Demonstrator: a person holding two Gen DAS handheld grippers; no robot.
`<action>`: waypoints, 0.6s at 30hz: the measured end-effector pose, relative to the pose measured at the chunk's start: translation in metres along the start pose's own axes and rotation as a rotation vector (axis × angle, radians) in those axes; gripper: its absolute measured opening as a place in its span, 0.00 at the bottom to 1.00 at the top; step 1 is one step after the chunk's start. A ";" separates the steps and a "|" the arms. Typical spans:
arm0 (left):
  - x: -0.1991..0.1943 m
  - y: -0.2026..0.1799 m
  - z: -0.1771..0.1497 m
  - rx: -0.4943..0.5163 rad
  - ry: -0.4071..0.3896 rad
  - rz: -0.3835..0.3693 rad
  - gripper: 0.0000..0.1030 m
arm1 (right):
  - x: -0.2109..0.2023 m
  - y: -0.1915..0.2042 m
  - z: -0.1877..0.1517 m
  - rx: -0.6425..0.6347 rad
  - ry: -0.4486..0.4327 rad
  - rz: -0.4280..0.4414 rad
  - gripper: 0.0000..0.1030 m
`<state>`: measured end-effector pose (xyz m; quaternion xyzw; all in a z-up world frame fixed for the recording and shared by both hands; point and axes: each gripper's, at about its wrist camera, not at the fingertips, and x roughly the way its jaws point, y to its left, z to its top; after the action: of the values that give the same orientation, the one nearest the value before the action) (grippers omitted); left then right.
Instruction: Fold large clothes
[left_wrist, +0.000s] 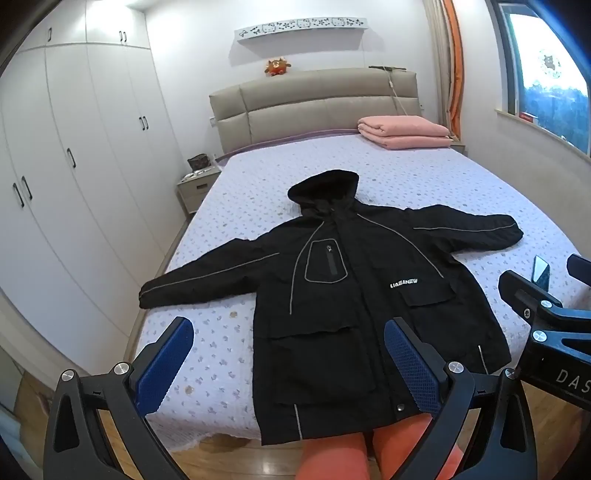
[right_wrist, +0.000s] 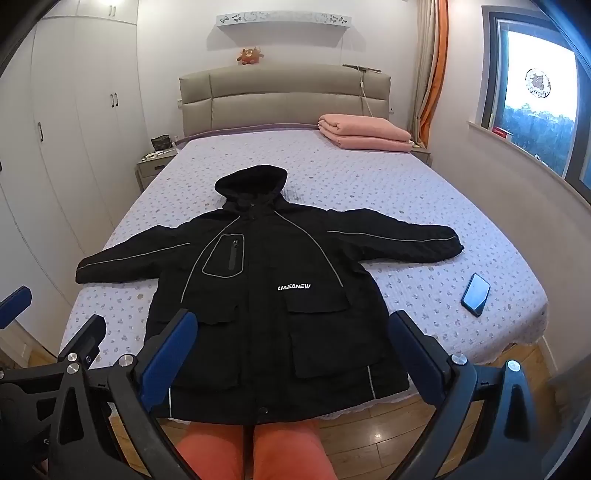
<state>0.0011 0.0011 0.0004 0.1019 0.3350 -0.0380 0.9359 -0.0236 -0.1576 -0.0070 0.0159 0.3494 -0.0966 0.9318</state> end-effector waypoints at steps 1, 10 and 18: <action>0.000 -0.002 -0.002 0.002 -0.003 0.005 1.00 | 0.000 0.001 0.000 -0.002 -0.001 -0.003 1.00; 0.007 0.003 -0.002 -0.015 0.016 0.005 1.00 | 0.001 -0.002 0.003 0.004 0.001 -0.019 1.00; 0.003 0.003 -0.003 -0.016 -0.013 0.006 1.00 | -0.002 -0.001 0.003 0.002 -0.003 -0.025 1.00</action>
<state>0.0024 0.0041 -0.0035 0.0949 0.3289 -0.0333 0.9390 -0.0233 -0.1587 -0.0040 0.0121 0.3483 -0.1085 0.9310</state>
